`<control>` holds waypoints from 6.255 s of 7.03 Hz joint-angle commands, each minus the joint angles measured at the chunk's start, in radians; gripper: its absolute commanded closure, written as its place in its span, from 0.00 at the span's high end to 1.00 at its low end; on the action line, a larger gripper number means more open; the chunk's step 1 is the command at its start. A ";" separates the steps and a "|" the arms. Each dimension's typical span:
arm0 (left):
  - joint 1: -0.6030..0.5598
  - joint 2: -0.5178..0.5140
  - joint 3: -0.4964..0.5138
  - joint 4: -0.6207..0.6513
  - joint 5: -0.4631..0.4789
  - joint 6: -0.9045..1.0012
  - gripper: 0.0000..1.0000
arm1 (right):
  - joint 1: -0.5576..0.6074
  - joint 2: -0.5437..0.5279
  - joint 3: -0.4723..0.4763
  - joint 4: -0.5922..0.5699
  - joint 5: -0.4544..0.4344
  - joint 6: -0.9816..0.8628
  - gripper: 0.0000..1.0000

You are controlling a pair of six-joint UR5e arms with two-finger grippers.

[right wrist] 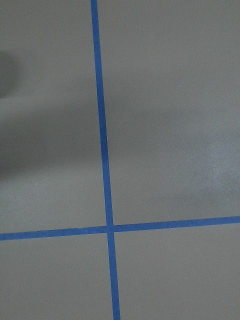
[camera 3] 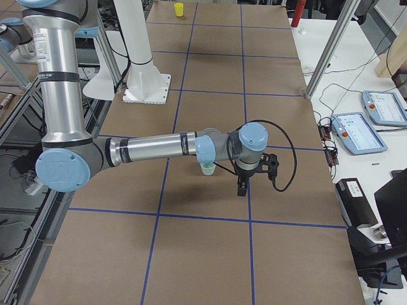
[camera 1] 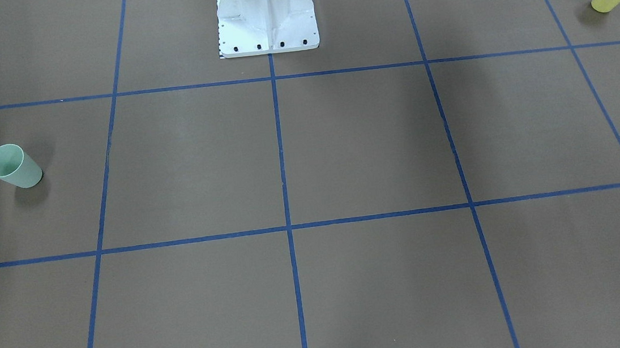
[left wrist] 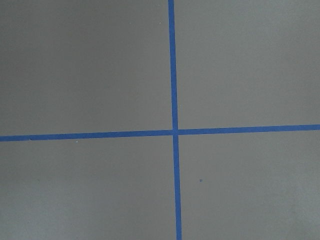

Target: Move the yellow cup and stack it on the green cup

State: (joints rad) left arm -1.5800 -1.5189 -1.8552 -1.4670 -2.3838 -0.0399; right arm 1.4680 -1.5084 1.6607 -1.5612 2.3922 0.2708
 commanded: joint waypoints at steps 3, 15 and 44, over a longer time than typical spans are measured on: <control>0.000 0.019 -0.030 -0.003 0.001 0.000 1.00 | 0.000 -0.004 0.001 0.000 -0.011 -0.001 0.99; 0.002 0.149 -0.145 -0.085 0.000 -0.046 0.99 | -0.005 -0.016 0.030 0.004 -0.018 -0.001 0.99; 1.227 0.244 0.329 0.333 0.436 -2.701 0.90 | -0.189 -0.015 0.169 0.067 -0.295 0.010 0.99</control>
State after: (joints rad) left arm -0.3614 -1.2837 -1.5285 -1.1204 -1.9431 -2.7301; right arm 1.2804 -1.5166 1.8120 -1.4928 2.0979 0.2805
